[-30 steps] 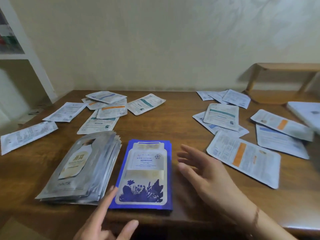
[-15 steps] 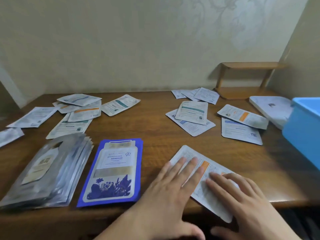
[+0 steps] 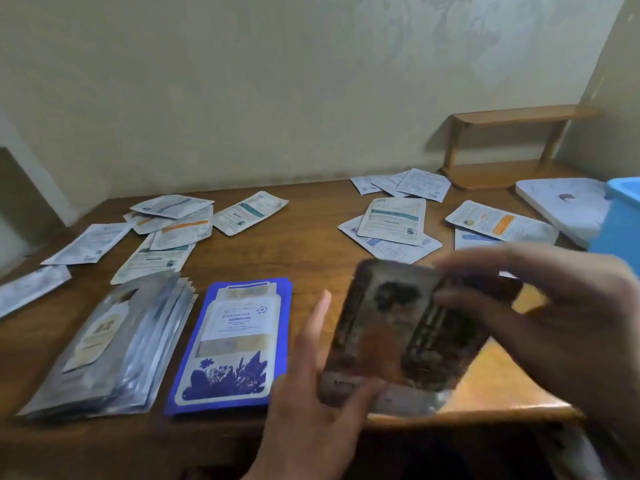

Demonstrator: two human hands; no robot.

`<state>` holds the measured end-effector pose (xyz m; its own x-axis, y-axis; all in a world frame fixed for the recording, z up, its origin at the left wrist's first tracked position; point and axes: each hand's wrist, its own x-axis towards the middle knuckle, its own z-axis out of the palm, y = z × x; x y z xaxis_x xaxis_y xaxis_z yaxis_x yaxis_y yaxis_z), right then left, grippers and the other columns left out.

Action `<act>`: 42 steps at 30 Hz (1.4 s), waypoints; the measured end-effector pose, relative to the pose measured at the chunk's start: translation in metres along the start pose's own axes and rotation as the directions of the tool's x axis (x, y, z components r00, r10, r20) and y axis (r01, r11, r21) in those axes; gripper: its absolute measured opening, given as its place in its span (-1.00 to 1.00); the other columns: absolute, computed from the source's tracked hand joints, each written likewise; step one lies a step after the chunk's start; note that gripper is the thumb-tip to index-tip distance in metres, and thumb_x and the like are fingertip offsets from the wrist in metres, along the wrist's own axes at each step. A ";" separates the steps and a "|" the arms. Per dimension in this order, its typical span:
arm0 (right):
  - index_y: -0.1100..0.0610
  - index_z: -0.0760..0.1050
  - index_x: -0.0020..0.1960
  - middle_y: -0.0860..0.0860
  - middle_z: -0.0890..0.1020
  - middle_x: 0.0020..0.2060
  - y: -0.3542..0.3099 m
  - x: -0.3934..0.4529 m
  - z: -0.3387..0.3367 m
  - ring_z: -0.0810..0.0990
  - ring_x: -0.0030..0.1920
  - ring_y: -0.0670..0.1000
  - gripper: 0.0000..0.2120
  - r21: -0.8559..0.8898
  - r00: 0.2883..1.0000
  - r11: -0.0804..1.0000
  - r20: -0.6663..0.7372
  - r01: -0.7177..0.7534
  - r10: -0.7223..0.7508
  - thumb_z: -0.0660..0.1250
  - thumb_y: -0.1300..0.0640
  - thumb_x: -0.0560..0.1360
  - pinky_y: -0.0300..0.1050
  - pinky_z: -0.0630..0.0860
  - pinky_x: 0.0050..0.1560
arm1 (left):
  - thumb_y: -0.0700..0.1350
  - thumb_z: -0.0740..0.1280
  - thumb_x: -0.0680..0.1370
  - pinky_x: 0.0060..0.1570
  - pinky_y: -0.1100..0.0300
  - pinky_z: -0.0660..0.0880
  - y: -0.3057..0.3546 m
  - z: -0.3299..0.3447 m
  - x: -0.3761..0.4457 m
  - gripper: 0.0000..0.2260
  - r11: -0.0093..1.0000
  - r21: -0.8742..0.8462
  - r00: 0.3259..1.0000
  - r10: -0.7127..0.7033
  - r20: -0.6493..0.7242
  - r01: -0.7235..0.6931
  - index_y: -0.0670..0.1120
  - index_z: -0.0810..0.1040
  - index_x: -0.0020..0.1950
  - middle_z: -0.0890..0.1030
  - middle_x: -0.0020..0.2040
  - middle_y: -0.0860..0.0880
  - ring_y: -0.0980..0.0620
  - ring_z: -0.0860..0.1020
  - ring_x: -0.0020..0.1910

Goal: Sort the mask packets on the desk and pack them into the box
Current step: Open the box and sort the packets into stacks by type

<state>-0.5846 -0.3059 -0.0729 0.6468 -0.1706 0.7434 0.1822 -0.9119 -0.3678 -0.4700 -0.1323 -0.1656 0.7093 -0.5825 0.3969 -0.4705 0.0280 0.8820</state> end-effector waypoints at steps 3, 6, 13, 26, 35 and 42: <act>-0.09 0.66 -0.06 -0.28 0.65 -0.32 0.024 0.053 0.036 0.57 -0.19 -0.36 -0.80 0.101 0.941 0.967 0.277 -0.232 0.196 0.52 0.16 0.38 -0.54 0.38 -0.23 | 0.06 0.59 0.28 -0.08 0.49 0.50 -0.004 -0.007 -0.013 -0.06 0.972 0.233 0.994 0.057 -0.089 -0.035 0.49 0.08 0.44 0.67 -0.09 0.31 0.31 0.64 -0.13; -0.14 0.65 -0.05 -0.20 0.68 -0.22 0.069 0.064 0.086 0.60 -0.15 -0.26 -0.80 -0.016 0.794 0.940 0.531 -0.340 0.297 0.49 0.15 0.42 -0.43 0.39 -0.21 | 0.20 0.38 0.31 -0.38 0.41 0.48 -0.011 -0.017 -0.008 -0.50 0.762 0.615 0.979 0.163 0.120 -0.202 0.26 0.51 0.26 0.57 -0.31 0.23 0.17 0.56 -0.40; -0.08 0.64 0.04 -0.12 0.66 -0.12 0.100 0.033 0.137 0.57 -0.12 -0.16 -0.80 -0.119 0.788 0.908 0.461 -0.401 0.409 0.49 0.06 0.42 -0.22 0.50 -0.05 | -0.05 0.48 0.31 -0.48 0.20 0.47 -0.025 -0.010 -0.005 -0.86 0.421 0.771 0.853 0.434 0.292 -0.478 -0.01 0.69 -0.16 0.54 -0.33 0.00 -0.02 0.50 -0.44; -0.12 -0.13 0.58 -0.22 -0.12 0.55 0.078 0.004 0.137 -0.29 0.52 -0.18 -0.31 -0.249 0.599 0.967 0.783 0.056 0.167 -0.29 -0.31 0.49 -0.18 -0.32 0.48 | -0.12 0.02 0.67 0.06 -0.04 0.60 -0.070 0.012 -0.015 -0.67 0.346 0.779 0.840 0.360 0.405 -0.523 0.06 0.49 0.31 0.65 0.20 -0.05 -0.14 0.59 0.22; -0.05 -0.09 0.59 -0.13 -0.06 0.57 0.073 0.002 0.144 -0.19 0.56 -0.09 -0.30 -0.275 0.630 0.953 0.765 0.127 0.137 -0.30 -0.30 0.51 -0.07 -0.21 0.53 | -0.11 0.03 0.67 0.09 -0.05 0.54 -0.082 0.002 -0.017 -0.69 0.167 0.827 0.801 0.410 0.437 -0.537 0.04 0.48 0.30 0.67 0.17 -0.05 -0.12 0.62 0.17; -0.06 0.17 0.53 -0.13 0.10 0.56 0.094 0.010 0.112 -0.12 0.56 -0.12 -0.37 -0.254 0.817 0.947 0.492 -0.196 0.301 0.06 -0.30 0.54 -0.09 -0.07 0.55 | 0.01 0.04 0.66 0.09 -0.07 0.41 -0.078 0.002 -0.004 -0.70 -0.072 0.806 0.678 0.500 0.538 -0.587 0.08 0.46 0.31 0.61 0.24 -0.03 -0.13 0.62 0.16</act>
<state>-0.4784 -0.3511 -0.1628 0.9477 -0.2298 0.2214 -0.1421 -0.9252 -0.3518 -0.4373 -0.1342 -0.2366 -0.0370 -0.8182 0.5737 -0.8058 -0.3151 -0.5014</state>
